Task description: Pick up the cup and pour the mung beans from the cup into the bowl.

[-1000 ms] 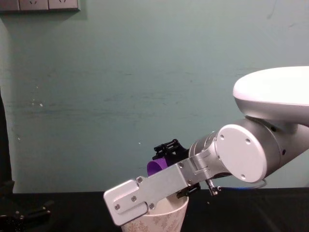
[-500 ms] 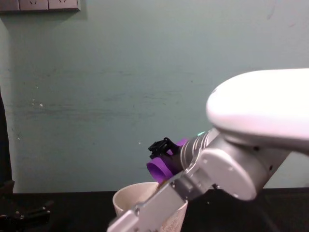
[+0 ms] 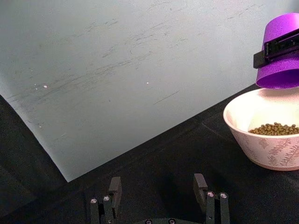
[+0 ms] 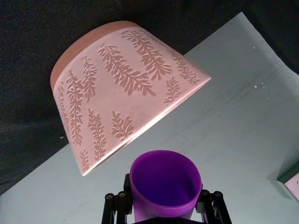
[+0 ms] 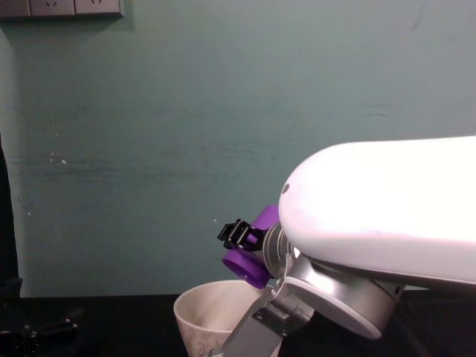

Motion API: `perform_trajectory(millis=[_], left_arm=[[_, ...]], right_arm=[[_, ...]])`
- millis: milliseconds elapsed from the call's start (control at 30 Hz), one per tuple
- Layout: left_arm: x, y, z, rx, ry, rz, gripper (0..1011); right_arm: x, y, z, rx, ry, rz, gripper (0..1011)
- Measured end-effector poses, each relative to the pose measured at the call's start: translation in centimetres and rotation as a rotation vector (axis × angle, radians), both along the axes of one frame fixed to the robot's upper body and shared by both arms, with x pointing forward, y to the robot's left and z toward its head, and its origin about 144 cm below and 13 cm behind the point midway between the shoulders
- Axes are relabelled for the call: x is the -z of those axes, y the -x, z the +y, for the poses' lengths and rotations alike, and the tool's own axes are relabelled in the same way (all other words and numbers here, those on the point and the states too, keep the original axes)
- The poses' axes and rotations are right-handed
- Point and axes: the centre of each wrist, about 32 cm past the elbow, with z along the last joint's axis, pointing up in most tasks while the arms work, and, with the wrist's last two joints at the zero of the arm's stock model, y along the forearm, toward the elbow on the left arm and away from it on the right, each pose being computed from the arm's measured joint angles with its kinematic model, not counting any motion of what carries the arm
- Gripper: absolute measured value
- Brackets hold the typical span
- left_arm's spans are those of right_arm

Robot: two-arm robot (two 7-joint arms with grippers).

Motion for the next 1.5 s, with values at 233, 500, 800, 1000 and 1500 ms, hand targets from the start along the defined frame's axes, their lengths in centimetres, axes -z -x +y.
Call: perform_trajectory(millis=[233,500,800,1000,1500], left_arm=[[0.0,0.0,0.0,0.0,0.0,0.0,1011],[0.0,0.0,0.0,0.0,0.0,0.0,1011],[0.0,0.0,0.0,0.0,0.0,0.0,1011],[0.0,0.0,0.0,0.0,0.0,0.0,1011],[0.0,0.0,0.0,0.0,0.0,0.0,1011]], right_arm=[[0.0,0.0,0.0,0.003,0.003,-0.006,729],[-1.1,0.0,-1.5,0.055,-0.192,0.011,729],[-0.9,0.3,-7.7,0.149,-0.72,0.146,729],[0.3,0.4,-11.8,0.187,-1.065,0.259,729],[2.0,-0.2,-15.1,0.25,-1.427,0.44,729]])
